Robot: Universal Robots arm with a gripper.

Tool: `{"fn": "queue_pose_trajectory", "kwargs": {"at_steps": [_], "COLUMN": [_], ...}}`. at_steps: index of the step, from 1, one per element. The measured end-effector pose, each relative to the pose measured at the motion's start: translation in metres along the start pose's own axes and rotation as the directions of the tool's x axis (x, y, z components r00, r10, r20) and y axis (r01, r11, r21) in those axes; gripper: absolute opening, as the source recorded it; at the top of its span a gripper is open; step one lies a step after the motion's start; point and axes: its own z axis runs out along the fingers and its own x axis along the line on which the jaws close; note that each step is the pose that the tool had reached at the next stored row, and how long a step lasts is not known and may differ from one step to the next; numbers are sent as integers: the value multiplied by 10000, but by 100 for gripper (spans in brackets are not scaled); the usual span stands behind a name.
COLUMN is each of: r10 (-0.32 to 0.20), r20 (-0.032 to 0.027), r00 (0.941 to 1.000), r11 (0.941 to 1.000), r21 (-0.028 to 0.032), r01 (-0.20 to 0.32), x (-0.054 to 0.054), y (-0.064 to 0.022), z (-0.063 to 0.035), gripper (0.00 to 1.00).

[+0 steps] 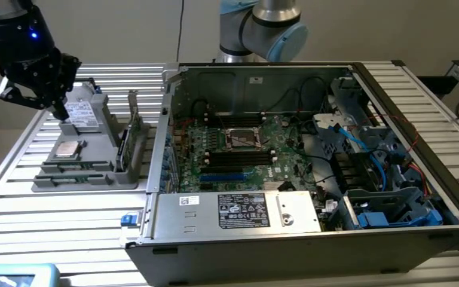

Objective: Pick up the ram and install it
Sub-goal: 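Pick up the ram and move it above insertion slot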

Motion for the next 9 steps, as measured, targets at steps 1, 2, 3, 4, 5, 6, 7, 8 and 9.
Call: {"fn": "queue_pose_trajectory", "kwargs": {"at_steps": [1, 2, 3, 4, 5, 6, 7, 8, 9], "r10": [-176, -366, -546, -729, -910, -1088, -1272, -1450, -1626], "r20": [-10, -24, -37, -46, -54, -60, -65, -72, -78], "r00": [9998, 9993, 9985, 9973, 9958, 9940, 9919, 9894, 9867], "r11": [9998, 9993, 9985, 9973, 9958, 9940, 9918, 9894, 9866], "r21": [15, 31, 45, 60, 74, 88, 103, 116, 128], "r01": [176, 366, 546, 729, 910, 1088, 1273, 1451, 1627], "x": [0, 0, 0, 0, 0, -1, 0, 0, 0], "y": [-1, 0, 0, -1, -1, -1, -1, -1, -1], "z": [2, 3, 4, 6, 8, 11, 15, 18, 21], "gripper": [11, 11, 11, 11, 11, 11, 11, 11, 11]}}
